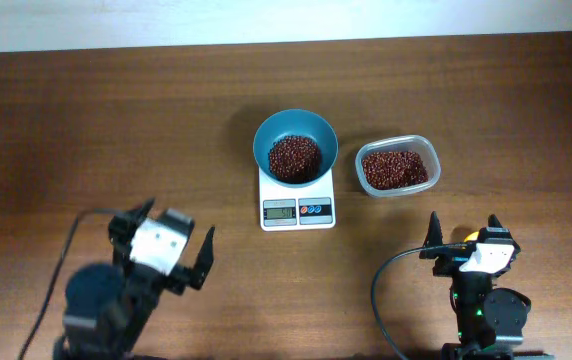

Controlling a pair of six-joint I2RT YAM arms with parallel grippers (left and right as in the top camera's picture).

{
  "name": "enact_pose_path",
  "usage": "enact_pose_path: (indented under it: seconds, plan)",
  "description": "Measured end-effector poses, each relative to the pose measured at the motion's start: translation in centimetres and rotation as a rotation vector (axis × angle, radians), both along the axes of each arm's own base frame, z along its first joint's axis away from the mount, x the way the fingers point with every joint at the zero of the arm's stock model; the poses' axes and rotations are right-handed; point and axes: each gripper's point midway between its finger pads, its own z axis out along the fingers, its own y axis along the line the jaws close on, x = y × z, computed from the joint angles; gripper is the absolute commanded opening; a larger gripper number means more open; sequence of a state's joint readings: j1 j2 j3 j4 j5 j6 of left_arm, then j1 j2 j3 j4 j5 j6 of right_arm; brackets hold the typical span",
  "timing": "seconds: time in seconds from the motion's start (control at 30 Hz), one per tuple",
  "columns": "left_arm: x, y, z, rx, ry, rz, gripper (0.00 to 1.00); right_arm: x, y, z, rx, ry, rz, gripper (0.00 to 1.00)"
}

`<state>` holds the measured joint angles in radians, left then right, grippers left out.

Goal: Scoop item into bowl and weigh 50g on scale

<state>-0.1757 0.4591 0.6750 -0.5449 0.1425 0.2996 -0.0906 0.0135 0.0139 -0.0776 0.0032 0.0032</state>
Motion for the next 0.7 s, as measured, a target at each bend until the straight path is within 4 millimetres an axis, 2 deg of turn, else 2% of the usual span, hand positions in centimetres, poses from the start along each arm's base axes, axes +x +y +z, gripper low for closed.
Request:
enact_pose_path:
  seconds: [0.27,0.5,0.7]
  plan:
    - [-0.5,1.9,-3.3,-0.039,-0.234,0.064,0.99,0.0,0.0,0.0,0.000,-0.001,0.000,0.99]
    - [-0.1,2.0,-5.7,-0.045,-0.313,0.066,0.99,0.0,0.0,0.0,0.000,-0.002,0.000,0.99]
    - [0.6,2.0,-6.6,-0.049,-0.366,0.067,0.99,0.0,0.0,0.0,-0.001,-0.002,0.000,0.99]
